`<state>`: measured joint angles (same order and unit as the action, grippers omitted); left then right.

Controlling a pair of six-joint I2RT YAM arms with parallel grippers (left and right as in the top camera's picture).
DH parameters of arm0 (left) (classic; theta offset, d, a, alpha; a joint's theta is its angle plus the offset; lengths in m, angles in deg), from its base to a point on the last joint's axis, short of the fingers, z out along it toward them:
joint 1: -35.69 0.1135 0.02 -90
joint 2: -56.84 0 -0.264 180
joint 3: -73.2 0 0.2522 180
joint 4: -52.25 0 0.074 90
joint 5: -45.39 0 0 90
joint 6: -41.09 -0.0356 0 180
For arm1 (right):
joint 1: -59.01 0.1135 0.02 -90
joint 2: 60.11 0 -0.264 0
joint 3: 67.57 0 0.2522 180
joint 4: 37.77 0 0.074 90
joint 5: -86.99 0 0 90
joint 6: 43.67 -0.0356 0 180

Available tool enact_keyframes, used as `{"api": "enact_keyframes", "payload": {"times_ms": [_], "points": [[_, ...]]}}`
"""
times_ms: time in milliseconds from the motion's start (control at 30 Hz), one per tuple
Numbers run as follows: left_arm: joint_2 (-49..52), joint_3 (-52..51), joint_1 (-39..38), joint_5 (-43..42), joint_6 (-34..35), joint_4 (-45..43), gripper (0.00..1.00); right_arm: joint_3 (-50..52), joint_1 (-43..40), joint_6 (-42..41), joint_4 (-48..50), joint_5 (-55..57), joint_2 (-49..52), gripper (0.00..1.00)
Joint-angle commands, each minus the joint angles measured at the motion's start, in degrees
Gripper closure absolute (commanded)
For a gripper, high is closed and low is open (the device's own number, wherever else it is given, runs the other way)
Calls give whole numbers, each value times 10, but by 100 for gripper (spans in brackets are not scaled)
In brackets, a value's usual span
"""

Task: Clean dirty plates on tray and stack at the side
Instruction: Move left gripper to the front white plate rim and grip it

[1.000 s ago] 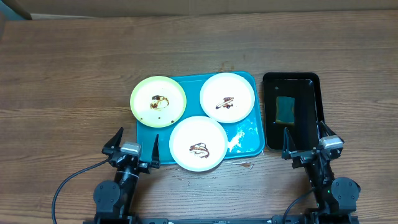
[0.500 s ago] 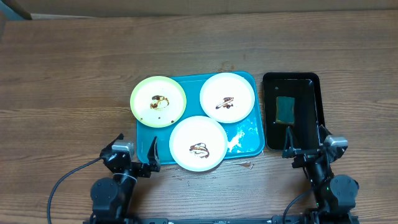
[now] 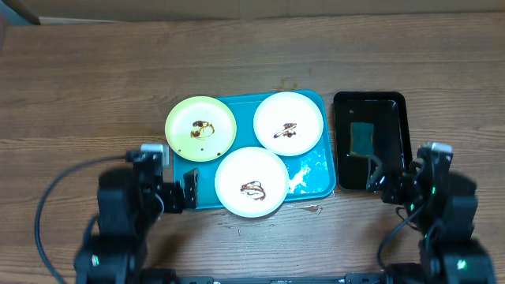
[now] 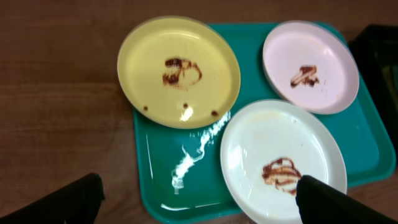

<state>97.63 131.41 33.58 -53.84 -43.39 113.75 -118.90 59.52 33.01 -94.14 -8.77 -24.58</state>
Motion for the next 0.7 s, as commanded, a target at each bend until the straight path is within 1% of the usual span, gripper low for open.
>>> {"api": "enact_keyframes", "payload": {"times_ms": [0,33,133,233,300,400,467,500,667], "points": [[99,112,2,-27,-17,84,0,-120,2,-2,-81,-5,102,0],[139,151,2,-27,-17,127,0,-164,2,-2,-117,-5,144,0],[186,174,2,-35,-10,149,0,-226,2,-2,-159,-7,208,0],[221,173,2,-65,14,150,0,-253,2,-2,-167,-8,244,0],[246,172,2,-84,13,146,0,-254,2,-2,-162,-8,257,0],[288,172,0,-88,14,142,1,-254,2,-2,-161,-8,269,0],[317,172,-9,-88,14,139,11,-254,2,-2,-160,-8,276,0],[338,172,-19,-88,14,135,14,-254,2,-2,-160,-7,280,0],[415,172,-64,-69,14,133,22,-254,2,-2,-161,-7,289,0]]}}
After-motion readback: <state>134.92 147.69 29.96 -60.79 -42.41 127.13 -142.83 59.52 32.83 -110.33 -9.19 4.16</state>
